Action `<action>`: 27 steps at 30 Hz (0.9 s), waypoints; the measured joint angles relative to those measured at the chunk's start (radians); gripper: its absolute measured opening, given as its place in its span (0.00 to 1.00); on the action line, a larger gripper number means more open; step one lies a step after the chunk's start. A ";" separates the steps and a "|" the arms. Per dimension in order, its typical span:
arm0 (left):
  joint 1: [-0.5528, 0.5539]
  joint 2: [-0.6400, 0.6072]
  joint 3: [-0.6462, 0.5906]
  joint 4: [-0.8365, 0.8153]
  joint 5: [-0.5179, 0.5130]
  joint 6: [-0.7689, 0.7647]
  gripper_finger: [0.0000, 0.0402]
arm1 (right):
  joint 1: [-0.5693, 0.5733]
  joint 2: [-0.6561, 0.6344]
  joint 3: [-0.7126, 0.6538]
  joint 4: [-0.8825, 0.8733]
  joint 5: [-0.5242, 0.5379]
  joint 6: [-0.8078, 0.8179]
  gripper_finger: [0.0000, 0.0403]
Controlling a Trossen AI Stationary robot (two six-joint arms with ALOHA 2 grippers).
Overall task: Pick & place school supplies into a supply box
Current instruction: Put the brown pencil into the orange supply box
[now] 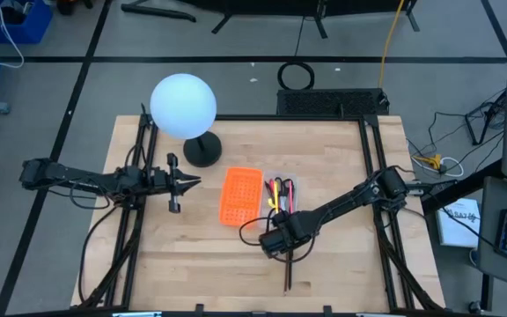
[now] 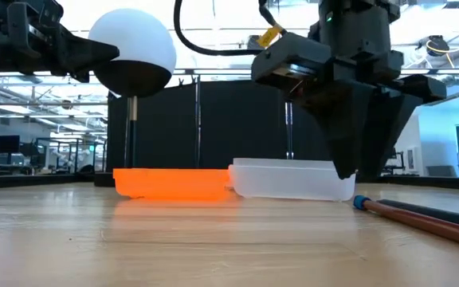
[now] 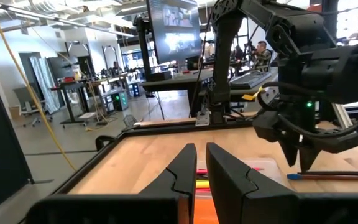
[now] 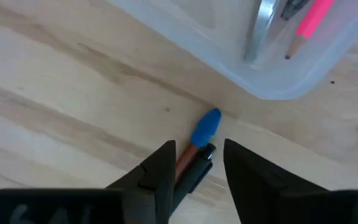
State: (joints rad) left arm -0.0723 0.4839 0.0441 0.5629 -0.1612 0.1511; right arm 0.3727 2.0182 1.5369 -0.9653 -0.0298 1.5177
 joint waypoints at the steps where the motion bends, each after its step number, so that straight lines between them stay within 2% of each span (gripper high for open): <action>1: 0.000 0.000 0.000 0.000 0.000 -0.004 0.12 | -0.003 0.000 -0.002 0.004 0.001 0.005 0.32; 14: 0.000 0.000 0.000 0.002 0.000 -0.007 0.12 | -0.019 -0.008 -0.187 0.190 -0.081 0.026 0.33; 20: 0.000 0.000 0.000 0.002 -0.001 -0.007 0.12 | -0.026 -0.007 -0.204 0.227 -0.088 -0.012 0.32; 23: 0.000 0.000 0.000 0.002 -0.001 -0.008 0.12 | -0.027 -0.006 -0.205 0.228 -0.087 -0.034 0.29; 27: 0.000 0.000 0.000 0.001 0.000 -0.023 0.12 | -0.028 -0.005 -0.205 0.214 -0.080 -0.049 0.20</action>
State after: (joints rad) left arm -0.0727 0.4843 0.0441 0.5644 -0.1615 0.1280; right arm 0.3445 2.0131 1.3317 -0.7510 -0.1094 1.4688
